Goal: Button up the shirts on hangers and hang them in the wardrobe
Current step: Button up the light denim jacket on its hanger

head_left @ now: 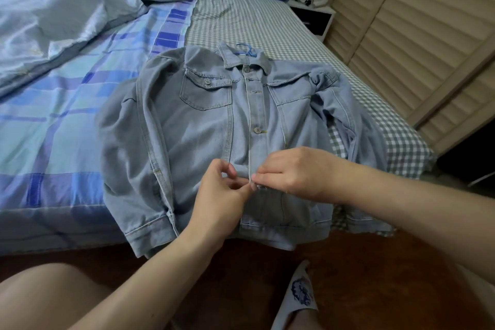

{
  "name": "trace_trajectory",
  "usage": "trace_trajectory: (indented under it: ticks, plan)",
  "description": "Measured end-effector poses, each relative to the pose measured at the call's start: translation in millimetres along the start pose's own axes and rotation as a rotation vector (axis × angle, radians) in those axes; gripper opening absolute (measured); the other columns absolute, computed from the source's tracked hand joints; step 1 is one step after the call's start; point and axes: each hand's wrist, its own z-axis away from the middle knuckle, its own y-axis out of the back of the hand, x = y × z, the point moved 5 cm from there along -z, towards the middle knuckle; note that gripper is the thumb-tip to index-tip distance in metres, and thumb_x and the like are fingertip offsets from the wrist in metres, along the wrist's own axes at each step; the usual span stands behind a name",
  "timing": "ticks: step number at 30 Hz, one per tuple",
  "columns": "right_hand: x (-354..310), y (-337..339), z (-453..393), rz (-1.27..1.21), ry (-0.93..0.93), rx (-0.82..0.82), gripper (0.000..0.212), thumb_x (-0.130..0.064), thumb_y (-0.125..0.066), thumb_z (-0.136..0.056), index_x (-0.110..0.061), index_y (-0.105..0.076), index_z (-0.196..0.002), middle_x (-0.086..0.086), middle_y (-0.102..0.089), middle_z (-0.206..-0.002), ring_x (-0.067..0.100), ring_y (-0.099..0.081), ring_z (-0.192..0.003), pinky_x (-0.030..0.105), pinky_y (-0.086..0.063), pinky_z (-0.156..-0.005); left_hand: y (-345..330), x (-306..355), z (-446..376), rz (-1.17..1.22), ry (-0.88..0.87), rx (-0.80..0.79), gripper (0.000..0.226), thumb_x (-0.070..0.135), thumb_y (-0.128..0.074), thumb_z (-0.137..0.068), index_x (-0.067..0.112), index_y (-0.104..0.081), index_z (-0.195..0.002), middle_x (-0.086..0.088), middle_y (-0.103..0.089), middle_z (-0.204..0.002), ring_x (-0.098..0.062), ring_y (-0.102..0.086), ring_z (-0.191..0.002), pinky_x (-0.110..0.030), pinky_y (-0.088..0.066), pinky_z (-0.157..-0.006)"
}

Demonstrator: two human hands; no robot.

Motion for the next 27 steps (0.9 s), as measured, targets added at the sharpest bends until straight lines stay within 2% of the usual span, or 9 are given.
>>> trace_trajectory:
  ticks: [3,6,8,11,15,17,20,23,27]
  plan:
    - [0,1,1,0.171,0.114,-0.052,0.022,-0.003,-0.047,-0.105,-0.002,-0.07,-0.105,0.007,-0.067,-0.087,0.024,-0.062,-0.077,0.036,-0.056,-0.063,-1,0,-1,-0.027,-0.022,-0.056,0.037,0.002,-0.076,-0.087,0.016,-0.043,-0.09,-0.017,-0.074,-0.083,-0.023,-0.065,-0.076,-0.038,-0.048,-0.077]
    - [-3,-1,0,0.189,0.066,-0.016,0.022,-0.007,-0.05,-0.101,-0.006,-0.066,-0.086,0.005,-0.059,-0.077,0.022,-0.055,-0.068,0.034,-0.05,-0.058,-4,3,-2,-0.102,-0.039,-0.116,0.032,-0.001,-0.075,-0.087,0.013,-0.046,-0.092,-0.018,-0.075,-0.087,-0.004,-0.056,-0.056,-0.016,-0.044,-0.06]
    - [-3,-8,0,0.075,-0.181,0.031,0.019,-0.012,-0.054,-0.094,-0.011,-0.059,-0.076,0.002,-0.054,-0.071,0.021,-0.051,-0.065,0.035,-0.046,-0.054,-2,3,-1,-0.191,-0.064,-0.124,0.026,0.001,-0.073,-0.088,0.015,-0.052,-0.096,-0.014,-0.075,-0.083,-0.001,-0.05,-0.047,-0.015,-0.039,-0.05]
    - [-1,-33,22,-0.211,-0.708,0.068,0.013,-0.021,-0.057,-0.092,-0.015,-0.063,-0.082,-0.003,-0.059,-0.077,0.02,-0.058,-0.075,0.039,-0.05,-0.065,6,-14,6,-0.324,0.001,-0.13,0.015,0.018,-0.071,-0.092,0.02,-0.058,-0.098,-0.007,-0.075,-0.074,-0.012,-0.067,-0.057,-0.027,-0.051,-0.058]
    - [-47,-68,78,-0.342,-1.091,0.238,0.009,-0.02,-0.06,-0.098,-0.02,-0.065,-0.104,-0.013,-0.057,-0.096,0.007,-0.058,-0.087,0.024,-0.048,-0.074,12,-91,35,-0.306,0.432,-0.222,0.011,0.024,-0.064,-0.099,0.013,-0.062,-0.098,-0.005,-0.077,-0.083,-0.021,-0.072,-0.073,-0.032,-0.051,-0.062]
    - [-83,-89,92,-0.367,-1.074,0.198,0.018,-0.015,-0.064,-0.094,-0.019,-0.064,-0.111,-0.011,-0.054,-0.103,0.008,-0.058,-0.093,0.022,-0.049,-0.079,19,-131,53,-0.216,0.647,-0.206,0.016,0.022,-0.067,-0.097,0.01,-0.063,-0.108,-0.01,-0.074,-0.094,-0.023,-0.068,-0.078,-0.035,-0.051,-0.066]
    - [-118,-114,94,-0.243,-0.888,0.126,0.031,-0.013,-0.073,-0.084,-0.014,-0.064,-0.113,0.0,-0.053,-0.113,0.02,-0.056,-0.106,0.033,-0.051,-0.093,22,-168,62,0.045,0.859,-0.04,0.027,0.024,-0.071,-0.093,0.009,-0.064,-0.114,-0.015,-0.066,-0.112,-0.027,-0.064,-0.088,-0.036,-0.051,-0.069]
    - [-120,-133,86,-0.138,-0.825,0.082,0.05,-0.017,-0.081,-0.077,-0.013,-0.062,-0.123,0.009,-0.052,-0.126,0.03,-0.05,-0.12,0.045,-0.047,-0.104,9,-177,45,0.343,0.759,0.109,0.024,0.024,-0.068,-0.094,0.017,-0.064,-0.116,-0.008,-0.065,-0.119,-0.023,-0.061,-0.108,-0.038,-0.049,-0.089]
    - [-110,-161,85,-0.012,-0.819,-0.018,0.074,-0.017,-0.083,-0.072,-0.016,-0.053,-0.139,0.014,-0.049,-0.133,0.037,-0.047,-0.125,0.054,-0.039,-0.112,-11,-185,40,0.769,0.667,0.188,0.019,0.019,-0.059,-0.099,0.015,-0.065,-0.116,-0.008,-0.065,-0.128,-0.024,-0.055,-0.125,-0.039,-0.037,-0.111]
